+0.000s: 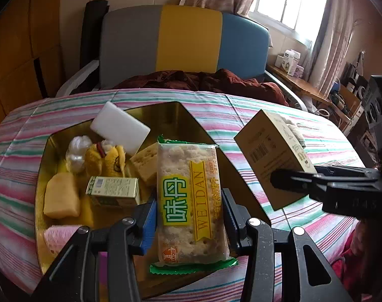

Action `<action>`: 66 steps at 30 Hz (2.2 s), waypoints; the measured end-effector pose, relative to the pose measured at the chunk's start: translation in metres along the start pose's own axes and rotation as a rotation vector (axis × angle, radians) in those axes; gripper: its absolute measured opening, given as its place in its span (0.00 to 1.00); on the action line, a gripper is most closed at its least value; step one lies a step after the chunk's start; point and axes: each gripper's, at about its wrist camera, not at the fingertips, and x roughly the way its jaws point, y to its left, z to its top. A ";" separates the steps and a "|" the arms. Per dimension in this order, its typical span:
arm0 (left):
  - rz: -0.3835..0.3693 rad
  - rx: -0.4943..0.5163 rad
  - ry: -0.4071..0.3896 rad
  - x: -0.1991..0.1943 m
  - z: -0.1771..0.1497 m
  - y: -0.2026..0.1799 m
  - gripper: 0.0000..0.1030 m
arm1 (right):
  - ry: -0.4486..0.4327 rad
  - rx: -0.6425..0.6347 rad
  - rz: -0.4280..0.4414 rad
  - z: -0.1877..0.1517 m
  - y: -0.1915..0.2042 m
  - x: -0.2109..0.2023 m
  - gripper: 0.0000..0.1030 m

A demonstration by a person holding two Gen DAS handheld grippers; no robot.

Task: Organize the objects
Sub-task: 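Carry cracker packet to the tray with left gripper while right carries cream box, then open both grippers to release the cracker packet and cream box in the tray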

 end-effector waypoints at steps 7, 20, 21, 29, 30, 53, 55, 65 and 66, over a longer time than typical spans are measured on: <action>0.005 -0.064 0.004 -0.004 -0.008 0.024 0.46 | 0.029 -0.060 -0.011 0.006 0.021 0.014 0.50; 0.055 -0.213 -0.006 -0.008 -0.012 0.084 0.46 | 0.042 -0.150 -0.078 0.073 0.057 0.074 0.51; 0.057 -0.216 -0.005 -0.008 -0.013 0.086 0.46 | 0.043 -0.149 -0.096 0.078 0.057 0.079 0.52; 0.059 -0.234 0.008 -0.004 -0.017 0.092 0.46 | 0.056 -0.117 -0.103 0.064 0.051 0.077 0.53; 0.056 -0.233 0.006 -0.004 -0.017 0.091 0.46 | 0.057 -0.111 -0.101 0.059 0.050 0.075 0.53; 0.055 -0.193 -0.015 0.002 -0.002 0.066 0.52 | 0.028 -0.108 -0.124 0.014 0.055 0.054 0.53; 0.061 -0.190 -0.011 0.001 -0.006 0.066 0.53 | 0.030 -0.108 -0.125 0.012 0.056 0.055 0.53; 0.071 -0.184 -0.034 -0.008 -0.009 0.062 0.68 | 0.009 -0.105 -0.124 0.007 0.055 0.050 0.69; 0.070 -0.183 -0.034 -0.008 -0.009 0.061 0.68 | 0.007 -0.103 -0.124 0.006 0.055 0.049 0.69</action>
